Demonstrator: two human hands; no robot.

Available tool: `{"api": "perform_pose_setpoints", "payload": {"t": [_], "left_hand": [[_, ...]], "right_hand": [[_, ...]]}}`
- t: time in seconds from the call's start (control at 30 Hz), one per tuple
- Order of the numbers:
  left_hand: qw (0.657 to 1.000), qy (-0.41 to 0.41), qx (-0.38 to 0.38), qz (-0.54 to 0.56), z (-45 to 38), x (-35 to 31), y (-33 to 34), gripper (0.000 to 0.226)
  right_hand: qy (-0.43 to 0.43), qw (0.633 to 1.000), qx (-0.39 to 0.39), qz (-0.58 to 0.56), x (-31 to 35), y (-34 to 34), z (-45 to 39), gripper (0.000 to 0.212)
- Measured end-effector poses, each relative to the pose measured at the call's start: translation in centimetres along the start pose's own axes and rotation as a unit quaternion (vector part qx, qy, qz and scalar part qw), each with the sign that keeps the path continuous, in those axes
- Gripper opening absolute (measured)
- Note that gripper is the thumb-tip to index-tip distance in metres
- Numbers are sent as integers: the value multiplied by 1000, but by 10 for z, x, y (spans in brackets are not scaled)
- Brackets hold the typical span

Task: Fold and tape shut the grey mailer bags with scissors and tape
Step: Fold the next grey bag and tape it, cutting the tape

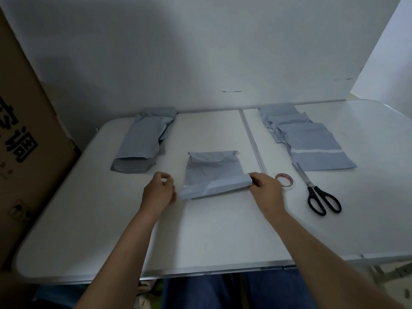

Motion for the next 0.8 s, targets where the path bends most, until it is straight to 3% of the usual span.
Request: {"api": "perform_pose_setpoints", "payload": {"t": [0.17,0.33,0.4,0.47,0.6,0.8], "left_hand": [[997,-57,49,19,1,-3,7,19],[995,-68,58,47,3,0,7,34],[994,-70,59,61,5,-2,10,35],[993,-67,69,65,7,-4,15,34],[994,-54,72,66,8,-5,20,28],[984,-92,82,126,4,-4,17,34]], "right_hand": [[81,973,63,-206,2,-2,-1,30],[191,930,104,-296,7,-8,-8,20],[248,902,131,-328,7,-8,-11,25],[262,911,138,-287,5,-6,-17,29],[223,953,118,-165,10,-6,-23,9],[226,951,143,-157,17,-9,-22,19]]}}
Point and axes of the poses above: each hand's wrist, its own z-axis away from the middle knuckle, its own y-axis out of the palm, x = y × z, the point moved 1 cm from there along -z, towards the middle knuckle, and after that the axes turned 15 degrees about z, right-handed, at the moved point
